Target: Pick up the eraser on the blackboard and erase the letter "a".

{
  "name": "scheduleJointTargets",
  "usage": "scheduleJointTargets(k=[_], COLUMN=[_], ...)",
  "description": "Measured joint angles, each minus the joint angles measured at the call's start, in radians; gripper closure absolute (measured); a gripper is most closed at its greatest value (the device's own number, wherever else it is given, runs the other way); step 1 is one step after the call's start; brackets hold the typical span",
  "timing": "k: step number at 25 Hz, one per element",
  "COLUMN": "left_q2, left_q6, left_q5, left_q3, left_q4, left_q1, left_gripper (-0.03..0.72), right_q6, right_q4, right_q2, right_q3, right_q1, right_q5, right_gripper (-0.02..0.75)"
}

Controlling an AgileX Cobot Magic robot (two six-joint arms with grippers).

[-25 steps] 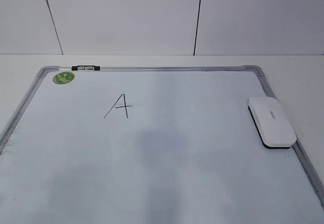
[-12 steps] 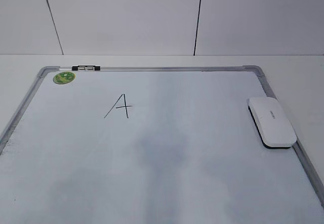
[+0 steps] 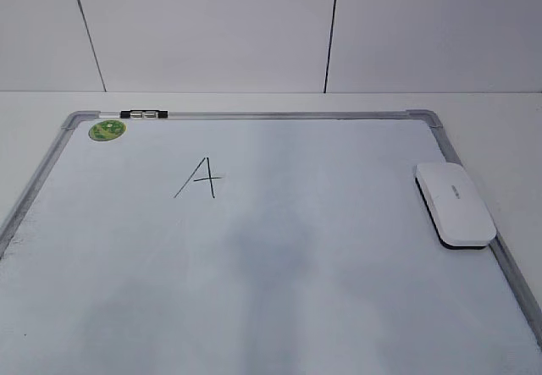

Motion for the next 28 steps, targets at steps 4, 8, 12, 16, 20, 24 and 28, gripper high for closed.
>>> scheduleJointTargets(k=[4,8,12,16,20,24,28], left_q2=[0.000,0.000,0.000,0.000,0.000,0.000,0.000], left_q6=[0.000,0.000,0.000,0.000,0.000,0.000,0.000], left_q5=[0.000,0.000,0.000,0.000,0.000,0.000,0.000], left_q3=[0.000,0.000,0.000,0.000,0.000,0.000,0.000], left_q4=[0.000,0.000,0.000,0.000,0.000,0.000,0.000], left_q1=[0.000,0.000,0.000,0.000,0.000,0.000,0.000], left_gripper=[0.383,0.383,0.383,0.383,0.383,0.383,0.383], right_q6=[0.000,0.000,0.000,0.000,0.000,0.000,0.000], right_q4=[0.000,0.000,0.000,0.000,0.000,0.000,0.000], right_q2=[0.000,0.000,0.000,0.000,0.000,0.000,0.000], right_q3=[0.000,0.000,0.000,0.000,0.000,0.000,0.000], right_q1=[-0.002,-0.002,-0.002,-0.002,-0.002,-0.002,-0.002], right_q5=[0.000,0.000,0.000,0.000,0.000,0.000,0.000], right_gripper=[0.145,0.146,0.146,0.146,0.146,0.146,0.146])
